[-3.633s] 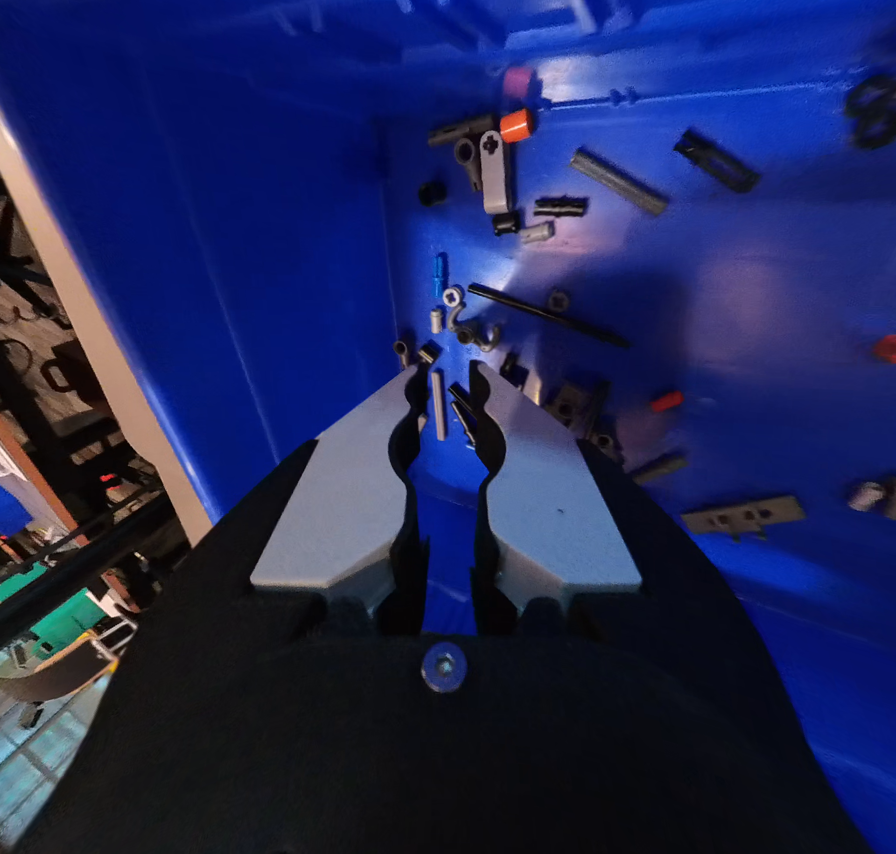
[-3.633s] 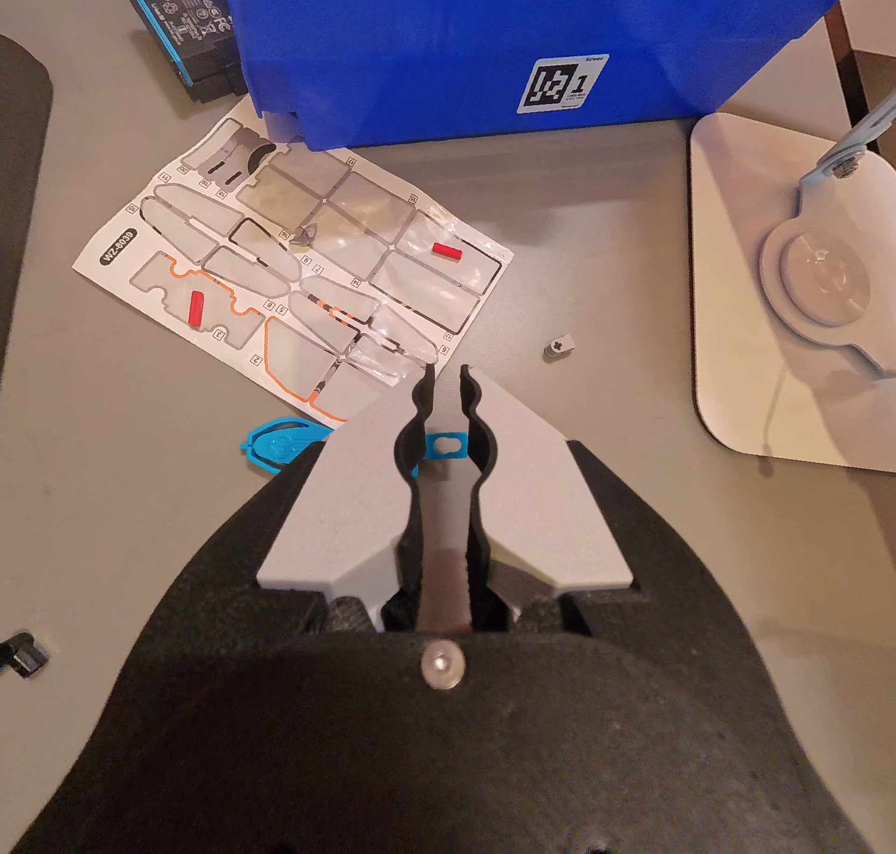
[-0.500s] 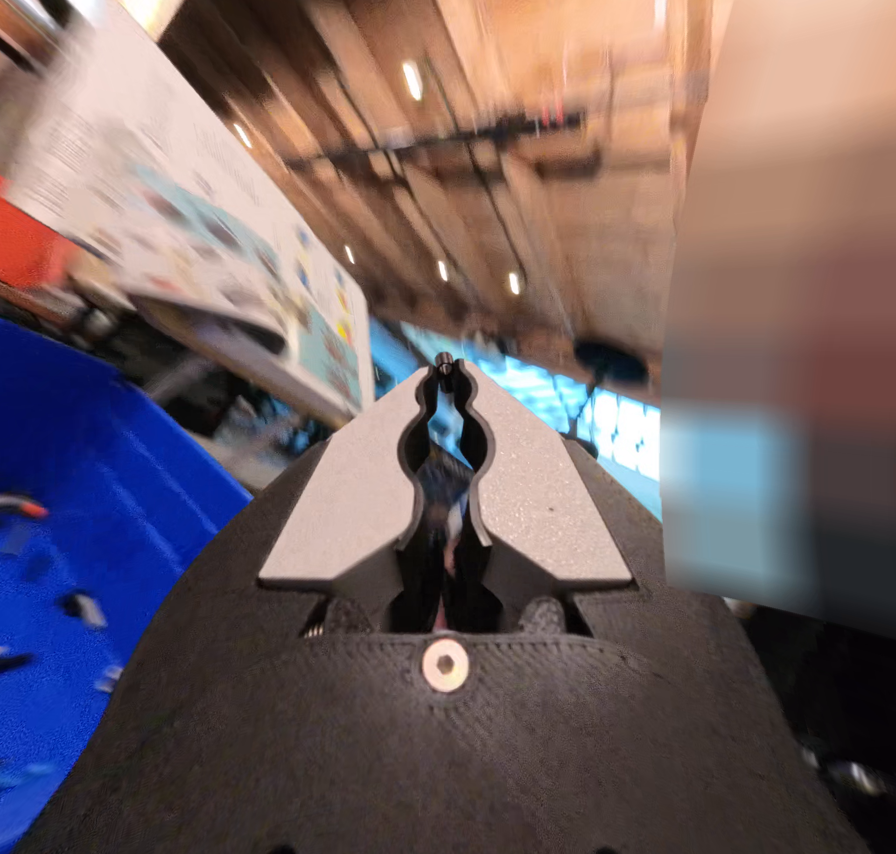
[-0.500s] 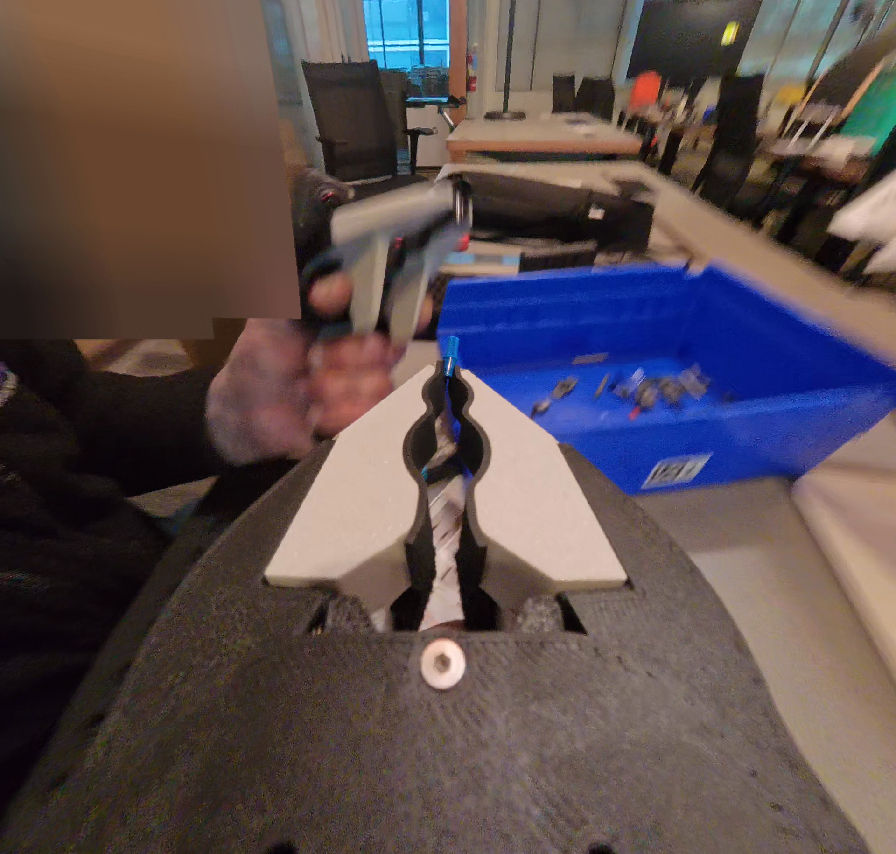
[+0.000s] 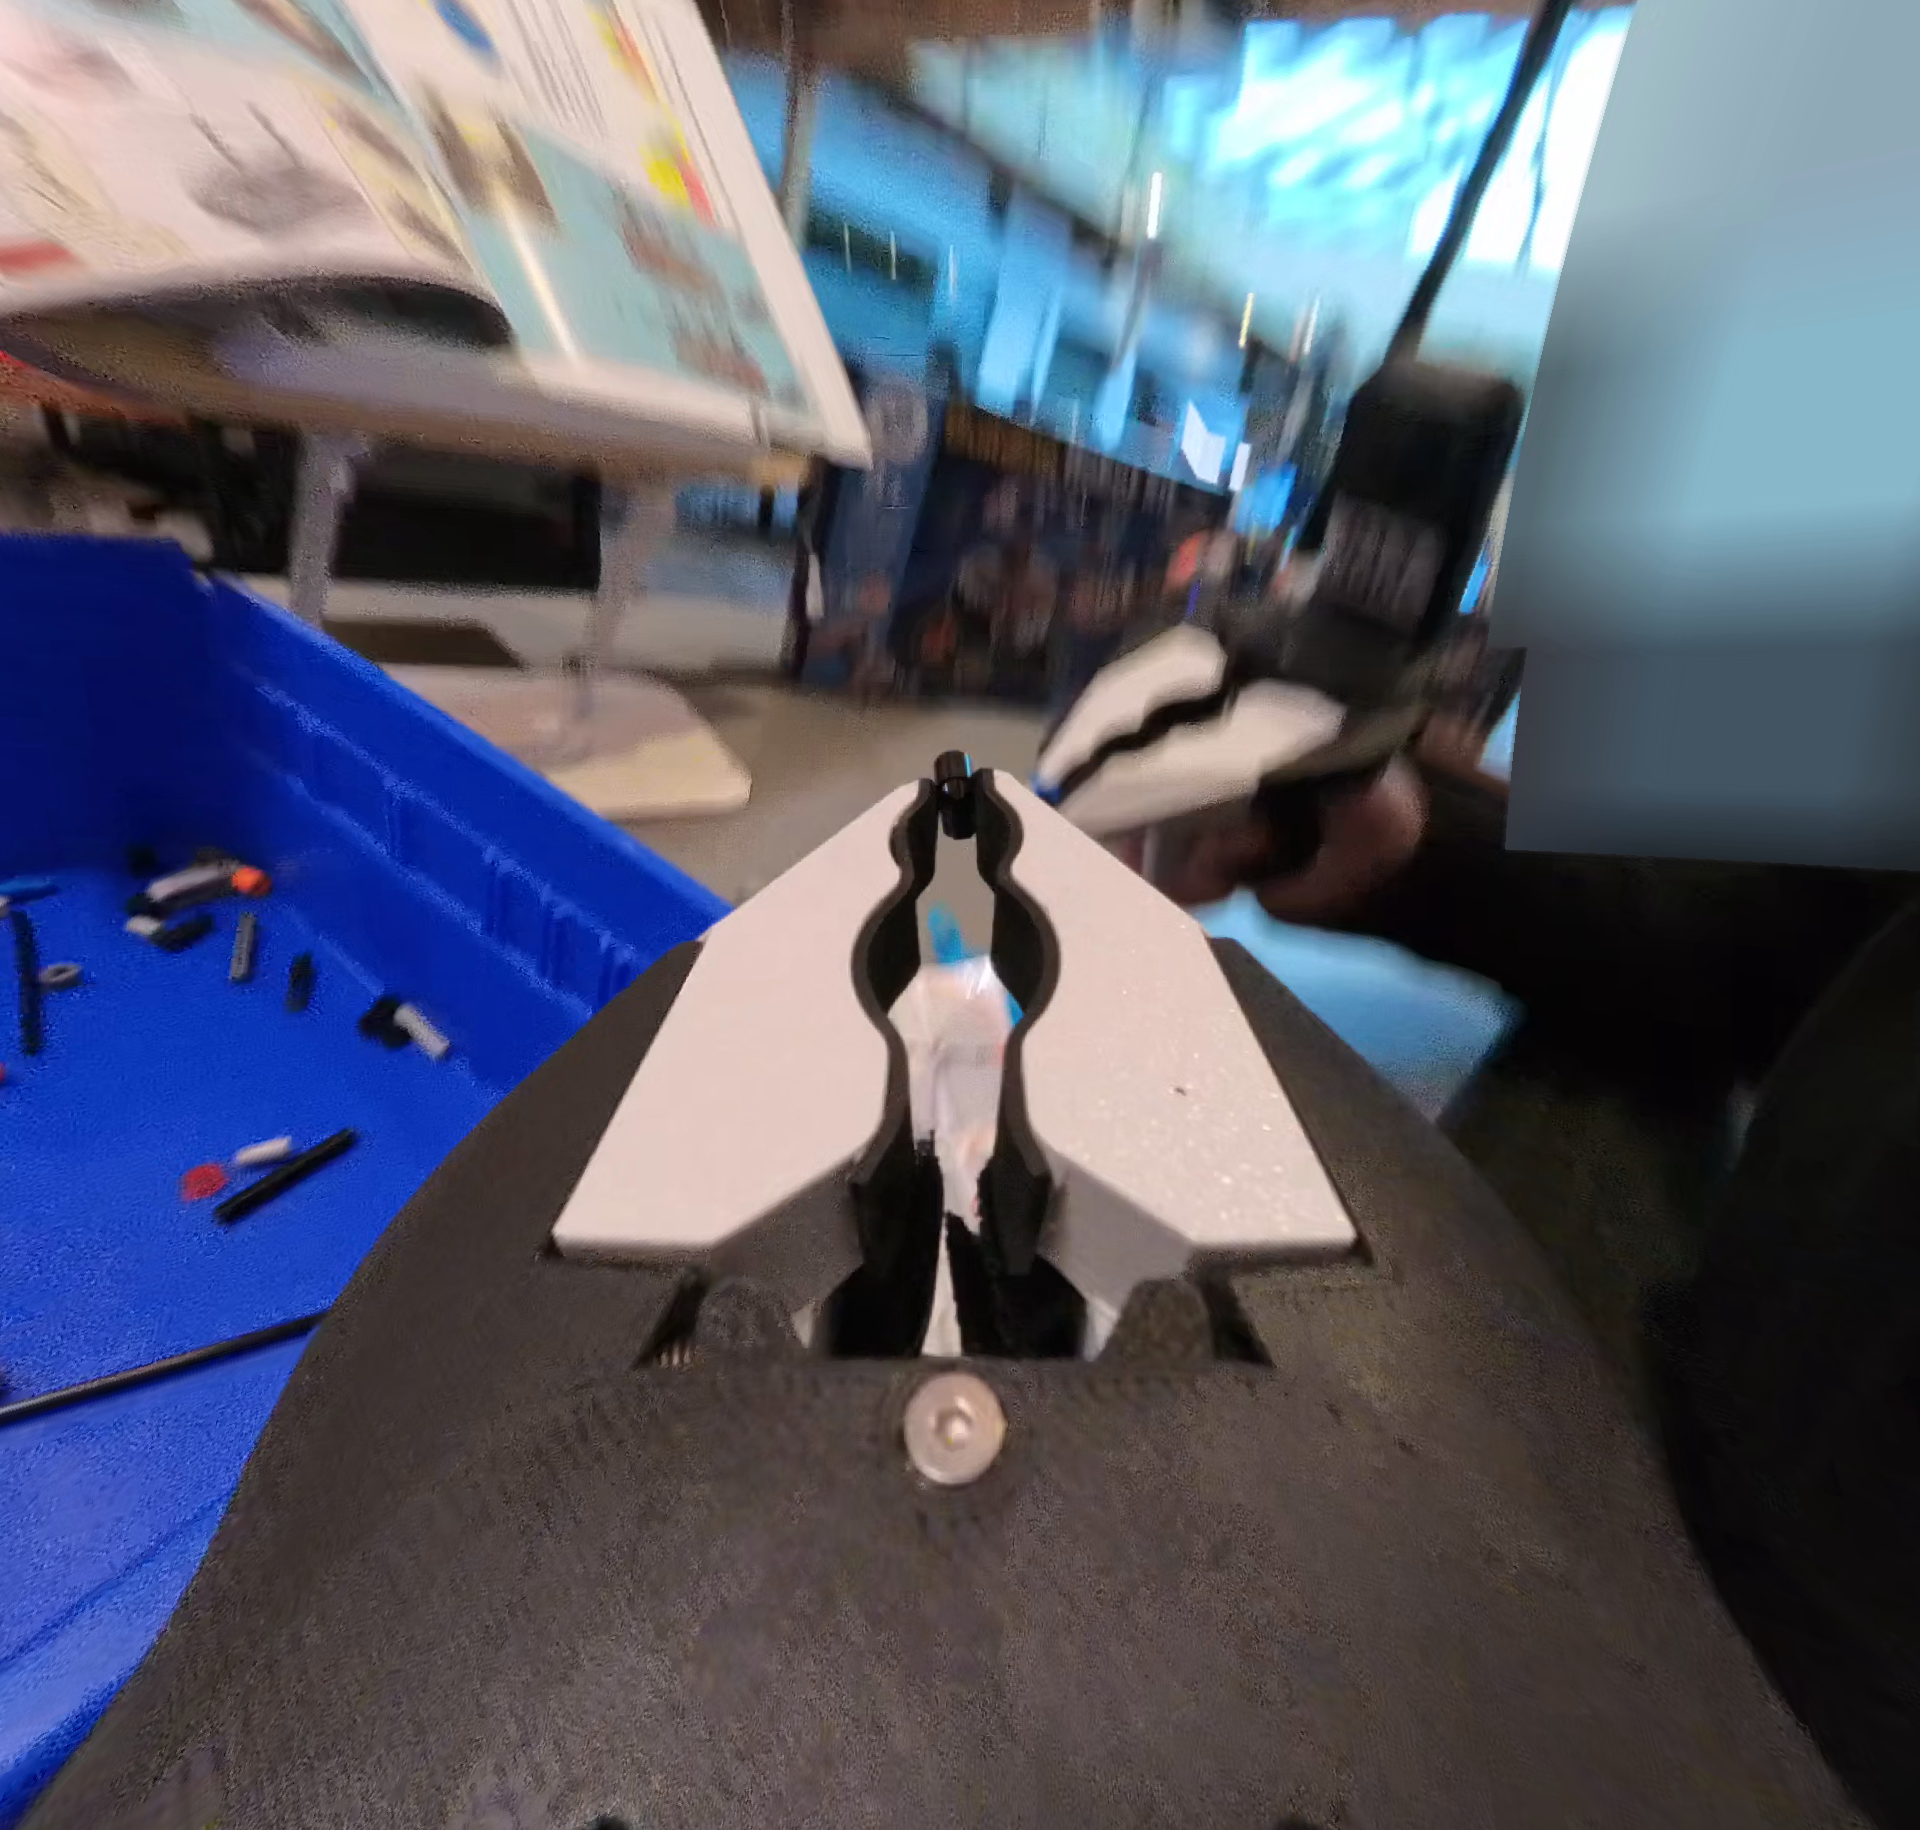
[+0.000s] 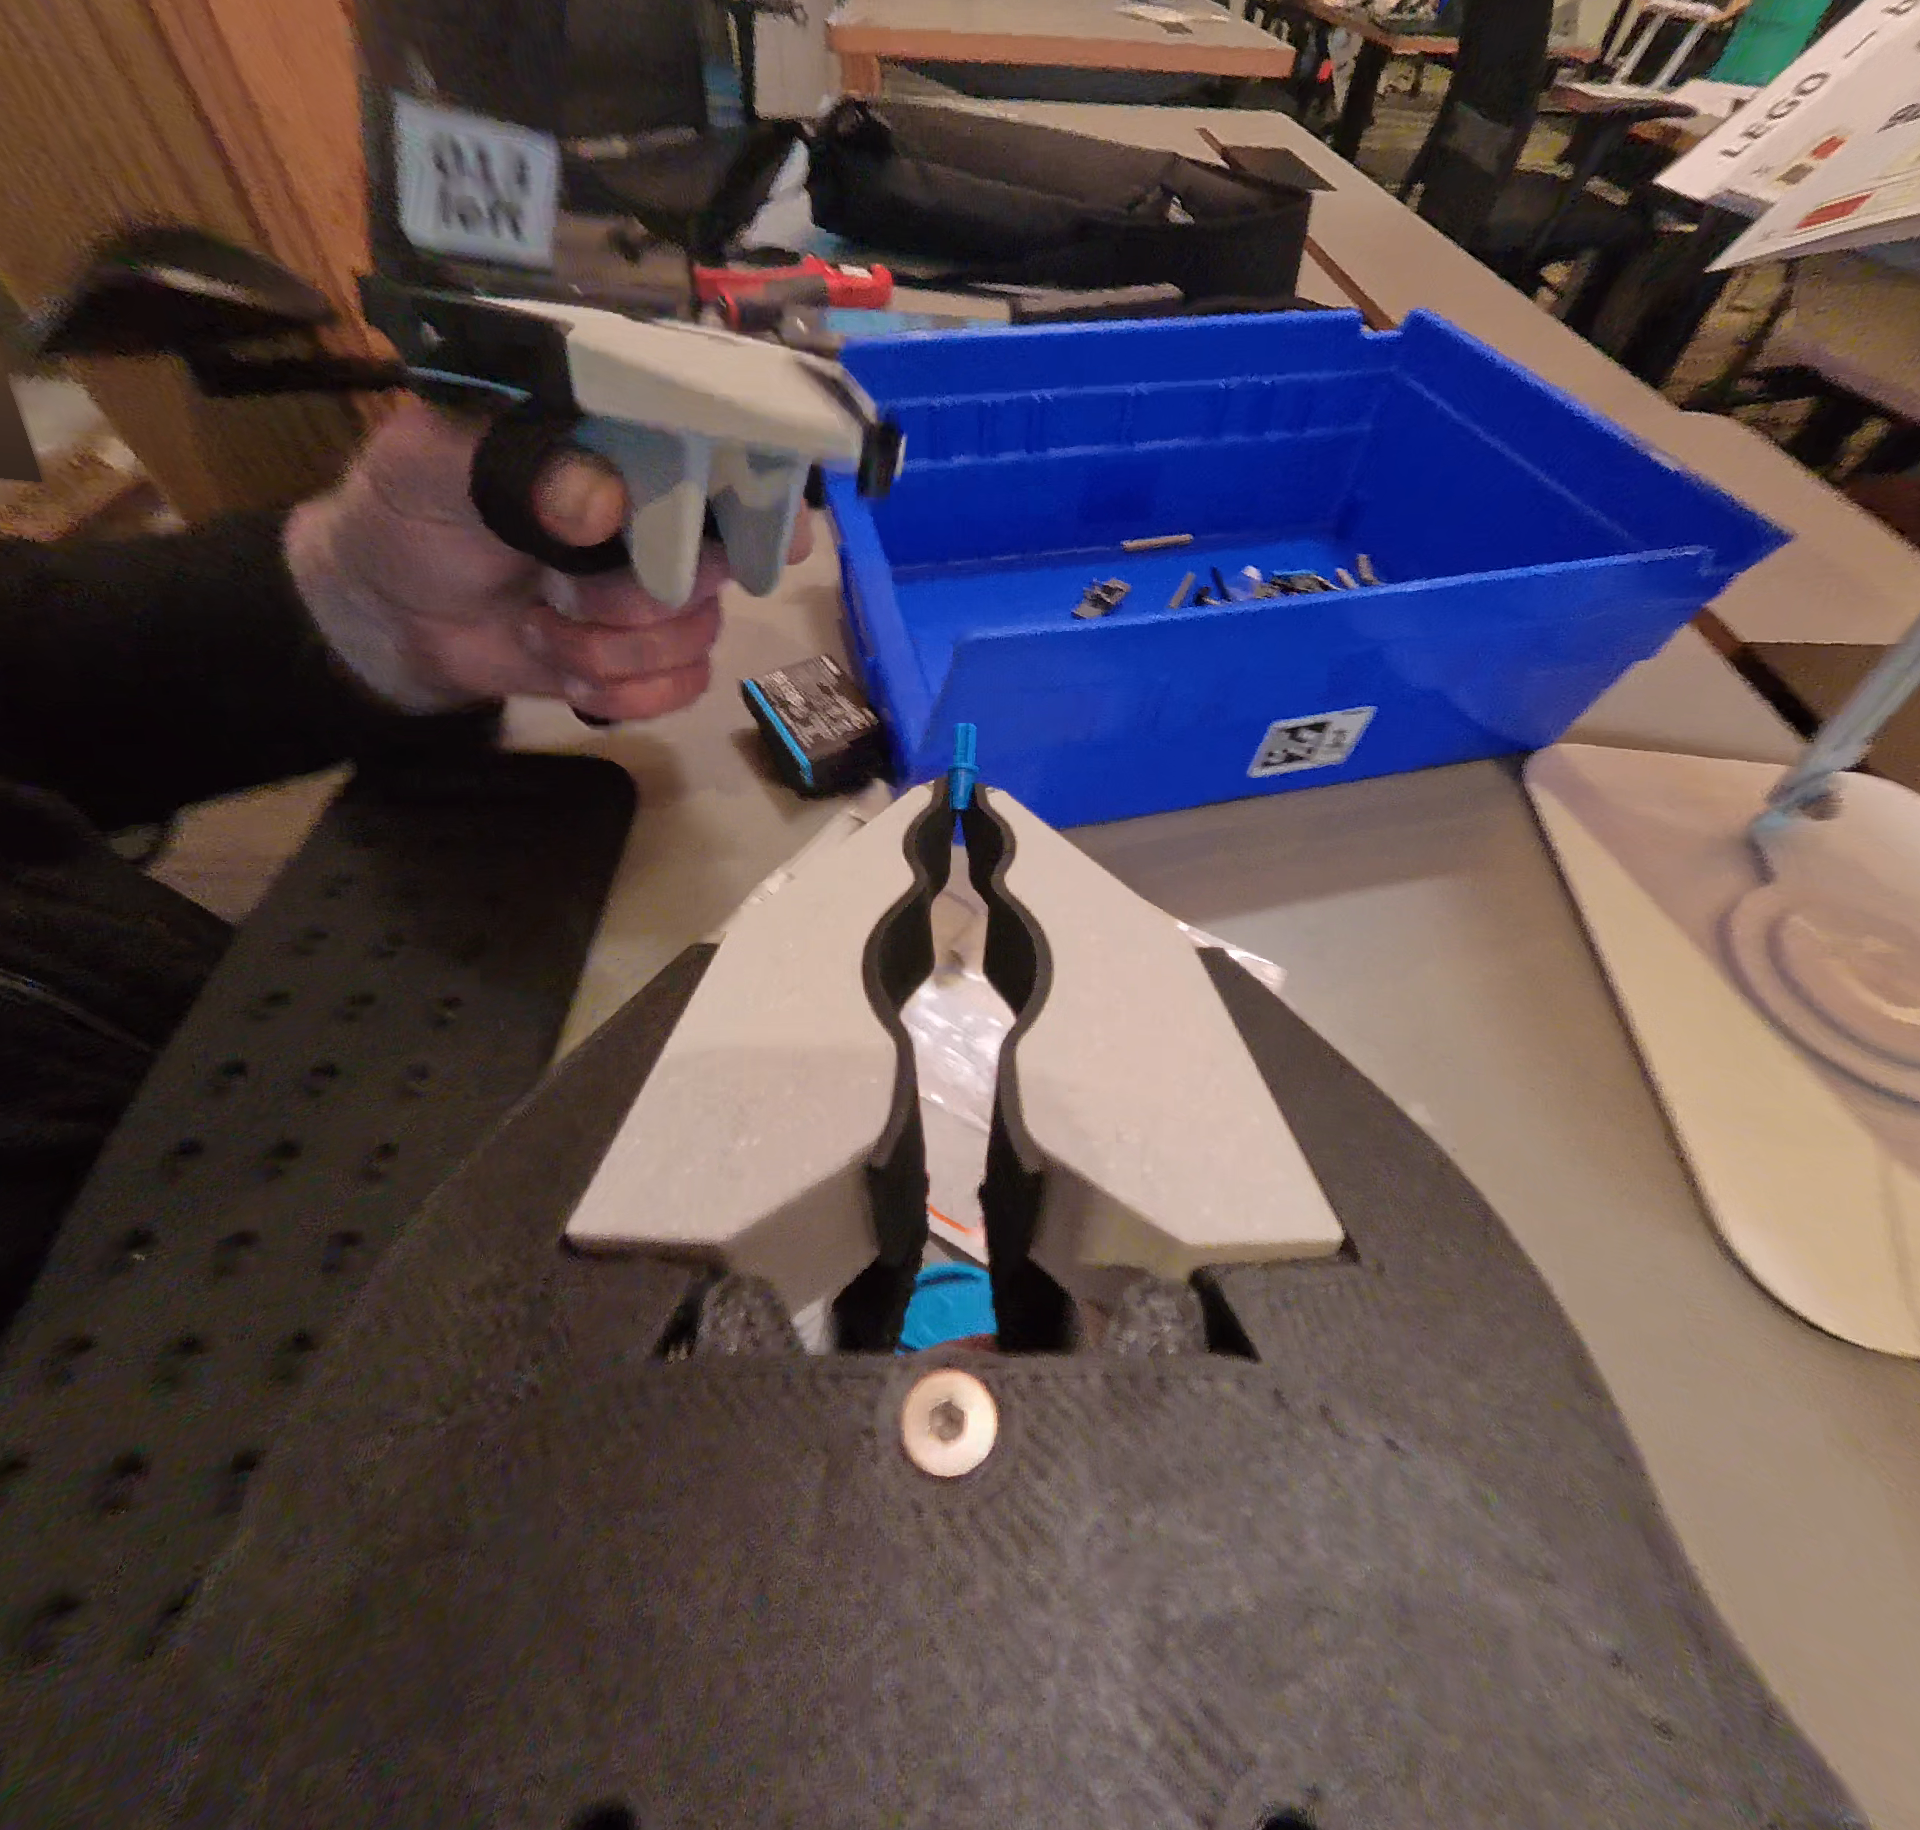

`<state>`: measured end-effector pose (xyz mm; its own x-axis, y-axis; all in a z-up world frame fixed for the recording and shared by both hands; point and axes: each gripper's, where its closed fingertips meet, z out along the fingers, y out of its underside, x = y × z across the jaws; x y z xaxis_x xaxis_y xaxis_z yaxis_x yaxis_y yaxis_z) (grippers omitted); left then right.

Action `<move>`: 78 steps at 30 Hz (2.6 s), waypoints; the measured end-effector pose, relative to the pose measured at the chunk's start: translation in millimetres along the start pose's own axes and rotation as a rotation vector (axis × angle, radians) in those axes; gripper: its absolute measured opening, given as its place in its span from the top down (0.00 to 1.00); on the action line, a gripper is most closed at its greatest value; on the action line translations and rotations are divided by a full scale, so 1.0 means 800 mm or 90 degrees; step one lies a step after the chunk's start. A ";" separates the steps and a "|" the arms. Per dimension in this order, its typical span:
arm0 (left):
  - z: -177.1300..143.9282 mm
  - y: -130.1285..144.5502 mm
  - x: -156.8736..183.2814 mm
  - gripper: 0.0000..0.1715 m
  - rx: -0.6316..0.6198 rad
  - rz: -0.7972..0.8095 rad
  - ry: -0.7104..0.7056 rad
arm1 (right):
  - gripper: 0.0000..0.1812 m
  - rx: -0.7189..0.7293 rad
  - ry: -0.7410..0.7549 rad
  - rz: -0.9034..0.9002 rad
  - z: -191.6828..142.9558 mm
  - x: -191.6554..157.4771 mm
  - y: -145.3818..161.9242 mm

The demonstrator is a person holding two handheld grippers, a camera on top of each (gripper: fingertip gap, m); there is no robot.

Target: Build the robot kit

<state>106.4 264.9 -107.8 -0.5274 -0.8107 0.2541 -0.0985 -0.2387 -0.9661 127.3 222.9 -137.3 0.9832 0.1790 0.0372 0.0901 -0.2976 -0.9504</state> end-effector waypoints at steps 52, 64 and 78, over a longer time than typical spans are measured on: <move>0.094 -0.008 0.089 1.00 -0.089 0.250 0.049 | 1.00 -0.087 0.162 -0.353 -0.065 -0.011 -0.029; 0.102 0.004 0.102 0.91 -0.098 0.142 0.068 | 0.99 -0.064 0.199 -0.318 -0.091 -0.003 -0.009; 0.092 0.036 0.097 0.99 -0.122 0.057 0.091 | 0.99 -0.049 0.205 -0.351 -0.070 -0.010 0.001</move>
<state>124.8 155.9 -112.4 -0.6543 -0.7365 0.1718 -0.1978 -0.0526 -0.9788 128.2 168.8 -121.5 0.7871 0.0381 0.6157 0.5950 -0.3103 -0.7414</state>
